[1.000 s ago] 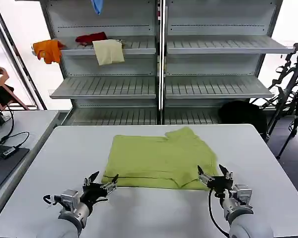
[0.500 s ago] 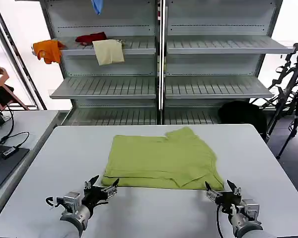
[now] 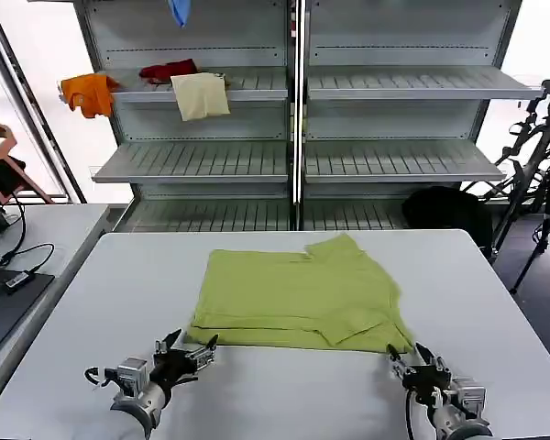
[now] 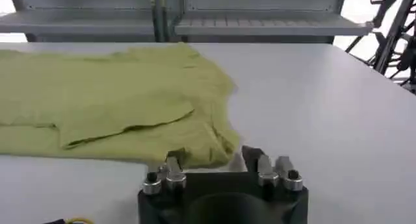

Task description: Fold and organize the clothes.

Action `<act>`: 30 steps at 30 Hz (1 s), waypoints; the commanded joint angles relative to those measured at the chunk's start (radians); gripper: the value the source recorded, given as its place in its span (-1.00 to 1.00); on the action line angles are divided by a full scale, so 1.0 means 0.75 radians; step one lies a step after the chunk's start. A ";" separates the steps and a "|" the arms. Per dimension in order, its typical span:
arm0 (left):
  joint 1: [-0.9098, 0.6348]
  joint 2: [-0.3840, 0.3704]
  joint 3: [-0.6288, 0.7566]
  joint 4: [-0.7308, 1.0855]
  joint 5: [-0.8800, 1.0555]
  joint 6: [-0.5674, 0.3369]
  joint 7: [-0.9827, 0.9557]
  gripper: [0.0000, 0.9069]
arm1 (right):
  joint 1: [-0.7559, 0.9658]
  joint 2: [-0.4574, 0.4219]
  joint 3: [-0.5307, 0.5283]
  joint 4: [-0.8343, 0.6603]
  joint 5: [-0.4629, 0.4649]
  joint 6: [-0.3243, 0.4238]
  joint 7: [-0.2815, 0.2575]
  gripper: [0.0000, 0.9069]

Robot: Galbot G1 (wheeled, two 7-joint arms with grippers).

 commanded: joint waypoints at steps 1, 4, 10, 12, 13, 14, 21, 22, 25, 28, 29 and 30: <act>-0.001 0.001 -0.005 0.018 0.005 0.000 0.009 -0.98 | -0.009 0.000 -0.002 -0.002 -0.010 0.000 -0.004 -1.00; -0.006 0.000 -0.003 0.022 0.003 0.000 0.013 -0.98 | -0.012 0.000 0.000 -0.002 -0.013 0.000 -0.006 -1.00; -0.012 0.001 0.017 0.028 0.034 -0.001 0.005 -1.00 | -0.013 -0.001 0.000 0.002 -0.018 0.000 -0.010 -1.00; -0.012 0.002 0.021 0.026 0.045 -0.001 0.002 -1.00 | -0.013 -0.001 0.000 0.004 -0.019 0.000 -0.012 -1.00; -0.011 0.002 0.023 0.023 0.048 -0.001 -0.003 -1.00 | -0.013 -0.001 -0.001 0.005 -0.020 0.000 -0.012 -1.00; -0.012 0.002 0.023 0.021 0.052 -0.001 -0.004 -1.00 | -0.012 -0.001 -0.002 0.005 -0.019 0.001 -0.010 -1.00; 0.011 0.008 0.007 -0.021 0.056 -0.002 -0.007 -1.00 | -0.027 -0.002 -0.004 0.038 -0.001 0.001 0.000 -1.00; 0.026 0.013 -0.005 -0.040 0.055 -0.002 -0.007 -1.00 | -0.037 -0.003 -0.003 0.055 0.003 0.000 -0.001 -1.00; 0.109 0.042 -0.042 -0.106 0.044 0.000 -0.011 -1.00 | -0.075 -0.005 -0.005 0.100 0.006 0.000 0.003 -1.00; 0.228 0.078 -0.086 -0.195 0.026 0.000 -0.033 -1.00 | -0.151 0.001 -0.013 0.183 0.002 -0.001 0.006 -1.00; 0.274 0.087 -0.105 -0.213 0.020 -0.001 -0.039 -1.00 | -0.165 0.002 -0.017 0.200 0.000 -0.001 0.008 -1.00; 0.333 0.095 -0.126 -0.240 0.006 -0.001 -0.057 -1.00 | -0.197 0.003 -0.028 0.225 -0.007 -0.001 0.015 -1.00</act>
